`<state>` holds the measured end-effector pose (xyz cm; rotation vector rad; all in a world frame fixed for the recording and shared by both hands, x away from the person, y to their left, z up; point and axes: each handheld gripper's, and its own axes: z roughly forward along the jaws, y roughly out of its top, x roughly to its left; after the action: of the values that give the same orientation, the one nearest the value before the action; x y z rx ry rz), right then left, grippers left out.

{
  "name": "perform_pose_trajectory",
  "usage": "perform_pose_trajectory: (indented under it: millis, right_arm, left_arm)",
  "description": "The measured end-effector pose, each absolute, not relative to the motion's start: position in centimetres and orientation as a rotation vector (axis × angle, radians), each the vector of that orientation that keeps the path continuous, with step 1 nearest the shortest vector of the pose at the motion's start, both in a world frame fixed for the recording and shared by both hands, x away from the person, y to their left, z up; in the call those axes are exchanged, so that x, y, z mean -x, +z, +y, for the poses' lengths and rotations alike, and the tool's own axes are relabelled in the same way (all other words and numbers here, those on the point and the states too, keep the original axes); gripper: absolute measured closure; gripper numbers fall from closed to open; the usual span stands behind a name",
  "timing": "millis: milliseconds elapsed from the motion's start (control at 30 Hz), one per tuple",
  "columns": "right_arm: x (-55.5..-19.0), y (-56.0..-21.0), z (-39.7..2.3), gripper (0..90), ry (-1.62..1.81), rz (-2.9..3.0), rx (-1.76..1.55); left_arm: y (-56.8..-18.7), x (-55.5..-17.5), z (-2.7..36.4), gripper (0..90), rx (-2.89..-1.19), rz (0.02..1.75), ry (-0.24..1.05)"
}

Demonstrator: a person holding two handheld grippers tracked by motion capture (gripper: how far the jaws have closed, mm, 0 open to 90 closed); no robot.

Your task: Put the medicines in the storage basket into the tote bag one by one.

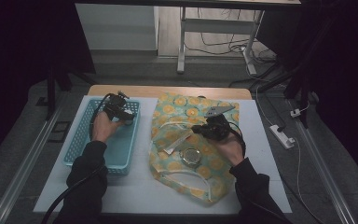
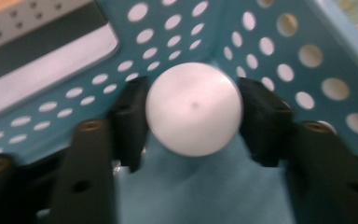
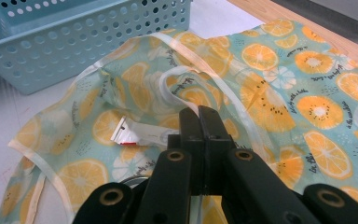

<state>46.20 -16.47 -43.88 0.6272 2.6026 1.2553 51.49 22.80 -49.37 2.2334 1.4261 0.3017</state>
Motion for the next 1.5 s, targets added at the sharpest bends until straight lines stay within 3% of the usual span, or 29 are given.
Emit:
perform_pose_trajectory:
  millis: [1500]
  right_arm:
    - [-46.0, -43.6, -16.5, 90.0, 1.268, 2.593, -0.623]
  left_arm:
    - [-43.0, -44.9, 22.3, 50.7, -2.179, 1.243, 0.324]
